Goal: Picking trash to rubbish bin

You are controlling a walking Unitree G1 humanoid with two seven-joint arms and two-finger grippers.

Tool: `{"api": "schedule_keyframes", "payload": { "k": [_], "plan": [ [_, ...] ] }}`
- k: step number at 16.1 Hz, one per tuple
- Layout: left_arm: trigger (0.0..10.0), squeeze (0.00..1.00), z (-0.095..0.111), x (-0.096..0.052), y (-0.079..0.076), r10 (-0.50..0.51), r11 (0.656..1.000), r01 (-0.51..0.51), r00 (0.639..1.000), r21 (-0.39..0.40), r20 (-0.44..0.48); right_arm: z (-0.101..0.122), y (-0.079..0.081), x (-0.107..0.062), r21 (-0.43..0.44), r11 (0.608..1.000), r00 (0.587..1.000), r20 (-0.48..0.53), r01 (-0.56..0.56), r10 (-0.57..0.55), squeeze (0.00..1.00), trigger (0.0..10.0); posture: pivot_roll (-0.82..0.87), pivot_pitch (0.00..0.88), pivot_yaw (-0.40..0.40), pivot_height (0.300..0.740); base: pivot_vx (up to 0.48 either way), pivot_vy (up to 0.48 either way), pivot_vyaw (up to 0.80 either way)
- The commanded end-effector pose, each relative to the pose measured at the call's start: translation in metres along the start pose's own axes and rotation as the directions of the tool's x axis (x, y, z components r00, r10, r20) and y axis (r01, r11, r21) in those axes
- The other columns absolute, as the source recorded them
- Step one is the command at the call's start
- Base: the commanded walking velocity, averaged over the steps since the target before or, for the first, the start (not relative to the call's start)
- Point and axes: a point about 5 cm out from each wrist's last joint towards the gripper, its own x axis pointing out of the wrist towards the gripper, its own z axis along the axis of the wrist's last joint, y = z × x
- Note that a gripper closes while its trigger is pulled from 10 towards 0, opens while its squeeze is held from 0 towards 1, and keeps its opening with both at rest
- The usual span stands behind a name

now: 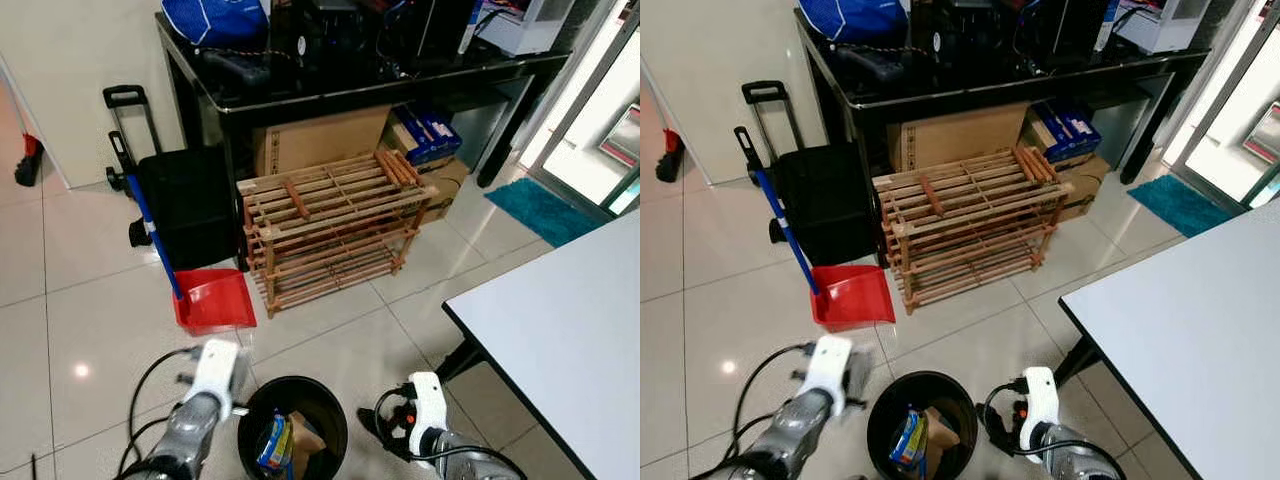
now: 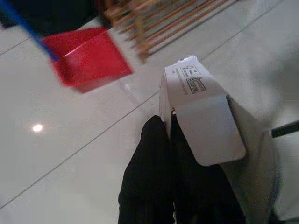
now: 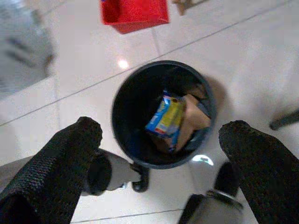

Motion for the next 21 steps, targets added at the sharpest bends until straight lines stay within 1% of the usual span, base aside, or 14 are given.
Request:
{"api": "schedule_keyframes", "payload": {
  "k": [1, 3, 4, 6, 11, 13, 14, 15, 21],
  "plan": [
    [10.0, 0.00, 0.002, 0.002, -0.011, -0.067, 0.998, 0.067, 0.998, 0.011, 0.002, 0.002, -0.001, -0.002, 0.002, 1.000, 1.000, -0.005, -0.029, 0.029, 0.00, 10.0, -0.05, 0.100, -0.086, 0.740, 0.000, 0.000, 0.00],
    [10.0, 0.00, 0.003, 0.002, -0.018, -0.116, 0.993, 0.116, 0.993, -0.003, -0.002, 0.003, 0.000, -0.001, 0.007, 0.999, 0.999, 0.001, -0.045, 0.045, 0.00, 10.0, -0.05, 0.103, -0.086, 0.740, 0.000, 0.000, 0.00],
    [10.0, 0.00, -0.003, 0.001, -0.031, -0.180, 0.984, 0.180, 0.983, -0.007, -0.032, 0.003, 0.006, 0.000, 0.015, 0.994, 0.994, 0.006, -0.110, 0.110, 0.00, 10.0, -0.08, 0.128, -0.088, 0.740, 0.000, 0.000, 0.00],
    [10.0, 0.00, -0.005, 0.000, -0.040, -0.207, 0.978, 0.206, 0.977, -0.011, -0.046, 0.002, 0.006, -0.001, 0.015, 0.993, 0.993, 0.007, -0.119, 0.119, 0.00, 10.0, -0.09, 0.140, -0.092, 0.740, 0.000, 0.000, 0.00],
    [10.0, 0.00, -0.014, -0.002, -0.046, -0.204, 0.979, 0.204, 0.976, -0.005, -0.079, 0.004, 0.006, -0.002, 0.019, 0.991, 0.991, 0.013, -0.134, 0.134, 0.00, 10.0, -0.09, 0.140, -0.090, 0.740, 0.000, 0.000, 0.00],
    [10.0, 0.00, -0.015, -0.002, -0.045, -0.191, 0.981, 0.192, 0.978, 0.003, -0.080, 0.005, 0.006, -0.003, 0.022, 0.990, 0.990, 0.018, -0.139, 0.138, 0.00, 10.0, -0.09, 0.138, -0.089, 0.740, 0.000, 0.000, 0.00],
    [10.0, 1.00, -0.015, -0.002, -0.044, -0.189, 0.982, 0.189, 0.979, -0.009, -0.079, 0.005, 0.006, -0.003, 0.022, 0.990, 0.990, 0.018, -0.140, 0.139, 0.00, 10.0, -0.08, 0.139, -0.088, 0.740, 0.000, 0.000, 0.00],
    [10.0, 1.00, -0.015, -0.002, -0.043, -0.187, 0.982, 0.186, 0.979, -0.019, -0.078, 0.005, 0.007, -0.002, 0.025, 0.990, 0.990, 0.020, -0.141, 0.140, 0.00, 10.0, -0.08, 0.138, -0.087, 0.740, 0.000, 0.000, 0.00],
    [10.0, 1.00, -0.013, -0.001, -0.041, -0.184, 0.983, 0.183, 0.980, -0.010, -0.071, 0.006, 0.007, -0.003, 0.035, 0.990, 0.990, 0.028, -0.138, 0.137, 0.00, 10.0, -0.08, 0.136, -0.084, 0.740, 0.000, 0.000, 0.00]
  ]
}}
